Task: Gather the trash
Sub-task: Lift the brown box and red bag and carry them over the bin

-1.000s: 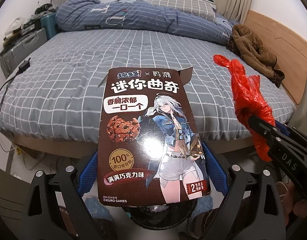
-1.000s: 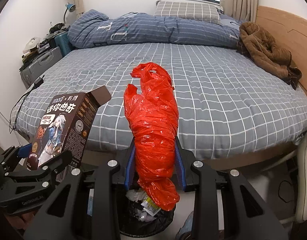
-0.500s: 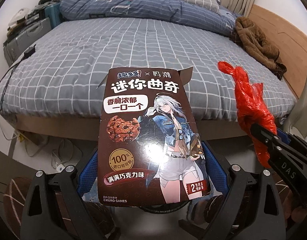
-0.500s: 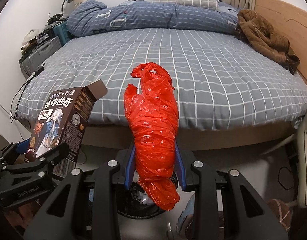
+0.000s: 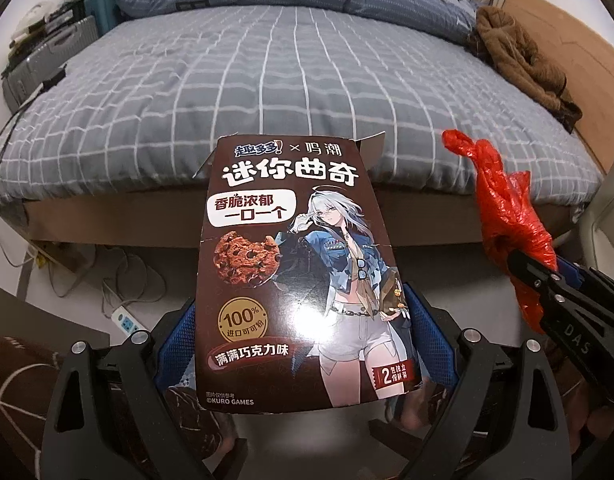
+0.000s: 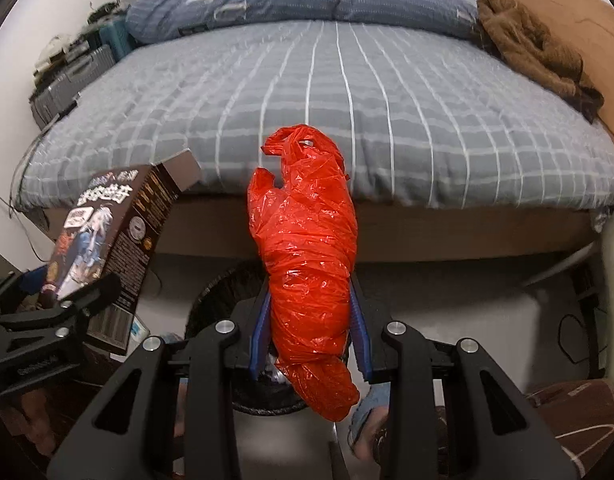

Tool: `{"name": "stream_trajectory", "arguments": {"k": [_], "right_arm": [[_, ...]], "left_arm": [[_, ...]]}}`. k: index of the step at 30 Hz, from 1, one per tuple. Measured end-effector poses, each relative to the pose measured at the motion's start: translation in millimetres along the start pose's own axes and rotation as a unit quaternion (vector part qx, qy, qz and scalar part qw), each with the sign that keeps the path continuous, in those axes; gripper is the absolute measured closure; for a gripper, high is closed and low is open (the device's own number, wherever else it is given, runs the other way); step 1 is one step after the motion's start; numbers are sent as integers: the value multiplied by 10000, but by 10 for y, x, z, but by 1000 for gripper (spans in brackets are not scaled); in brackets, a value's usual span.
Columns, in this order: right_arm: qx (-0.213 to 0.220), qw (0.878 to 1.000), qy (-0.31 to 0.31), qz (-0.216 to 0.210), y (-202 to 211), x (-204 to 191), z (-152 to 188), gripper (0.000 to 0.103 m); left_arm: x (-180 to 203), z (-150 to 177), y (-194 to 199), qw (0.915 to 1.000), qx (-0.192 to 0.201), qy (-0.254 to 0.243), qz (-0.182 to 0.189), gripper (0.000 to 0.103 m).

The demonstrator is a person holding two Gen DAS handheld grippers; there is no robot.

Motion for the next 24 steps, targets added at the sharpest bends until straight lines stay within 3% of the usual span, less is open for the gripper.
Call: {"name": "stream_trajectory", "arguments": {"k": [13,24], "right_arm": [[-498,9983,-98,298,-571,251,185,70],[-627,9956,-435,536,-686,647,214,70]], "left_arm": [[150,149,-664,9987,-444,-190,189,13],[411,244,-1075,9946,-874,-259,485,12]]}}
Point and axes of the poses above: each gripper's, at about its wrist camera, not at the fingertips, and y roughly against the way its jaws point, x to its right, z to its underside, the point moved 7 cm from there along -y, roughly the way its jaws point, and after that the axes turned 13 degrees about -y, right-handed, at the moved point
